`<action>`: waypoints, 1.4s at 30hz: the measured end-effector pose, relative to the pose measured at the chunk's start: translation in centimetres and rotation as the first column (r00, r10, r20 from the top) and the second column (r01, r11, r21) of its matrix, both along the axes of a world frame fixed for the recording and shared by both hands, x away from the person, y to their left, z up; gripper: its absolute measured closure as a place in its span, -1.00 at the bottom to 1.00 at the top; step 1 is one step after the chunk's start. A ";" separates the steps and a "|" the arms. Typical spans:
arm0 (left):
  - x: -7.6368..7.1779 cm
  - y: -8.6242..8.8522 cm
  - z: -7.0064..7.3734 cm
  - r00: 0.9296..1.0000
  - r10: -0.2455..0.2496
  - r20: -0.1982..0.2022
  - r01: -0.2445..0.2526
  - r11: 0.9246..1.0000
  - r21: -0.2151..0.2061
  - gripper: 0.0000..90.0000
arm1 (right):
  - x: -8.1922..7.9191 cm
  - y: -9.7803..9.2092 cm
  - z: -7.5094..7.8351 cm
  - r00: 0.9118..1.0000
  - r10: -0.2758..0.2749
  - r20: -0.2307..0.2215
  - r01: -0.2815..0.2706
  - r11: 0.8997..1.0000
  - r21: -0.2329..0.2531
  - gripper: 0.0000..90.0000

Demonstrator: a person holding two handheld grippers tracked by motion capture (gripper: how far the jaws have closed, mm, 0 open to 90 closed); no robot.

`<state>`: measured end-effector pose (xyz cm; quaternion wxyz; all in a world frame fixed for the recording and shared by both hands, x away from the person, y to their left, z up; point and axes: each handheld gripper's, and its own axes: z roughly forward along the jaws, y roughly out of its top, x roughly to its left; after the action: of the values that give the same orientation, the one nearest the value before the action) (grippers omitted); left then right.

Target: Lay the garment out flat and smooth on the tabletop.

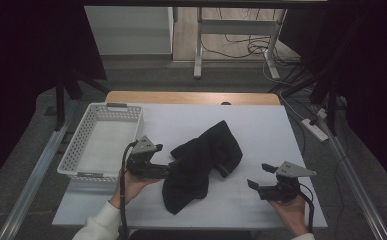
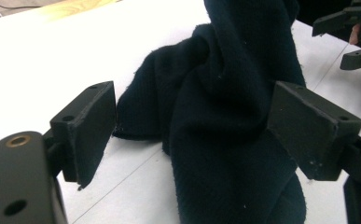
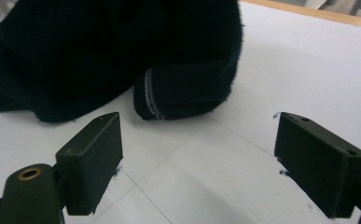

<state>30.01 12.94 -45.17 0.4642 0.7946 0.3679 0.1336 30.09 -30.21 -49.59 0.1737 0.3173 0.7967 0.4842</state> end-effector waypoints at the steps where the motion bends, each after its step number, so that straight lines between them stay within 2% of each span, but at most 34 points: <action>1: 0.0 -0.1 0.0 1.000 -0.004 -0.001 0.004 1.000 0.004 -0.63 | 0.0 0.2 0.0 1.000 0.008 0.000 -0.008 1.000 -0.003 -0.66; 10: -0.2 -0.8 -0.1 1.000 -0.031 -0.001 0.031 0.999 0.009 -0.63 | 0.1 3.3 -0.2 0.996 0.088 -0.012 -0.088 0.996 -0.020 -0.59; 14: -0.4 -1.2 0.1 0.999 -0.046 0.001 0.046 0.999 0.015 -0.62 | 0.5 4.8 -0.3 0.993 0.114 -0.012 -0.115 0.992 -0.044 -0.59; 18: -0.6 -1.7 -0.2 0.998 -0.059 -0.014 0.059 0.998 0.010 -0.62 | 1.4 5.8 0.0 0.991 0.133 -0.016 -0.134 0.991 -0.027 -0.55; 20: -0.6 -2.1 -0.3 0.997 -0.071 -0.019 0.071 0.997 0.026 -0.61 | 1.9 6.3 0.4 0.990 0.143 -0.011 -0.144 0.990 -0.015 -0.54; 25: -1.0 -2.5 -0.4 0.995 -0.092 -0.026 0.093 0.995 0.040 -0.61 | 3.0 7.6 0.7 0.987 0.158 -0.005 -0.158 0.986 -0.044 -0.51; 28: -1.1 -2.6 -0.6 0.994 -0.107 -0.036 0.108 0.993 0.041 -0.59 | 3.8 8.4 0.4 0.987 0.158 -0.025 -0.159 0.985 -0.071 -0.50; 31: -1.1 -3.2 -1.2 0.990 -0.129 -0.060 0.133 0.989 0.069 -0.57 | 4.8 9.0 0.0 0.986 0.154 -0.058 -0.160 0.982 -0.101 -0.50; 35: -1.0 -3.9 -2.3 0.987 -0.136 -0.089 0.143 0.986 0.083 -0.55 | 5.8 9.5 -0.8 0.986 0.133 -0.102 -0.145 0.981 -0.128 -0.46; 37: -0.8 -4.3 -2.8 0.985 -0.138 -0.102 0.147 0.985 0.090 -0.55 | 5.9 9.7 -1.1 0.985 0.130 -0.113 -0.145 0.979 -0.142 -0.45; 39: -0.5 -4.6 -3.4 0.983 -0.141 -0.119 0.152 0.985 0.086 -0.53 | 5.9 9.8 -1.4 0.986 0.112 -0.121 -0.133 0.975 -0.177 -0.41; 42: -0.5 -5.1 -3.9 0.982 -0.143 -0.124 0.154 0.984 0.089 -0.51 | 5.9 10.1 -2.0 0.985 0.108 -0.133 -0.135 0.968 -0.211 -0.39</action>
<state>29.56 7.83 -49.02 0.4107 0.8482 0.3272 0.0695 35.96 -20.15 -51.57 0.1294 0.2754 0.8720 0.3833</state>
